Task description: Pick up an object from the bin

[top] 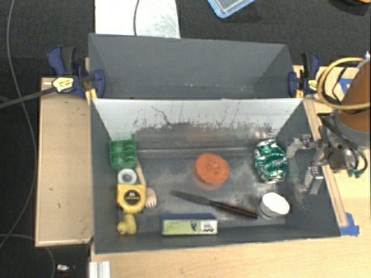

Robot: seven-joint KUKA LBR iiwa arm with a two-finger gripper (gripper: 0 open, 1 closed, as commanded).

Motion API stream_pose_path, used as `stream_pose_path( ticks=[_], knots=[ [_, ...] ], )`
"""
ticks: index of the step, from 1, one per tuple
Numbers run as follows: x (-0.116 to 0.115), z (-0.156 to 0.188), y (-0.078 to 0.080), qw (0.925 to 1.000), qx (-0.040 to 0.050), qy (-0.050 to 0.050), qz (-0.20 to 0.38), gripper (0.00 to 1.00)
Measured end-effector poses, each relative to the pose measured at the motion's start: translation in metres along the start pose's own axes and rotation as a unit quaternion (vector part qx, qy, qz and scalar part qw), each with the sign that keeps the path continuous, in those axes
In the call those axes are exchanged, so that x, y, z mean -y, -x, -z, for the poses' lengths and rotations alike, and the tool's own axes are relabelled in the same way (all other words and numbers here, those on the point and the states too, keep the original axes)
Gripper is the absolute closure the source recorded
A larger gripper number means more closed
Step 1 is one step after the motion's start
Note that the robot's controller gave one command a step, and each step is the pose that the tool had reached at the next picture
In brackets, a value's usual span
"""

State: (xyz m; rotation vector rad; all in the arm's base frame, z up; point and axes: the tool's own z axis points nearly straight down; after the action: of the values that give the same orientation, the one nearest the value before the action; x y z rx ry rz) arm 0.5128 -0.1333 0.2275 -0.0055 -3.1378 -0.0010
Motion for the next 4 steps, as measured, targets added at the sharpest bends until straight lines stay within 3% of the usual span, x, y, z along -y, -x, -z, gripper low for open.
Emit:
stream_pose_path(
  ticks=[1, 2, 3, 4],
  knots=[
    [-0.001, 0.003, 0.002, 1.0000, 0.0035, -0.001, 0.003, 0.00],
    [-0.040, -0.087, -0.012, 0.9988, 0.0058, -0.001, 0.049, 0.00],
    [-0.110, -0.076, -0.009, 0.9988, 0.0135, -0.002, 0.048, 0.00],
    [-0.156, -0.096, -0.034, 0.9990, 0.0026, 0.000, 0.045, 0.00]
  ],
)
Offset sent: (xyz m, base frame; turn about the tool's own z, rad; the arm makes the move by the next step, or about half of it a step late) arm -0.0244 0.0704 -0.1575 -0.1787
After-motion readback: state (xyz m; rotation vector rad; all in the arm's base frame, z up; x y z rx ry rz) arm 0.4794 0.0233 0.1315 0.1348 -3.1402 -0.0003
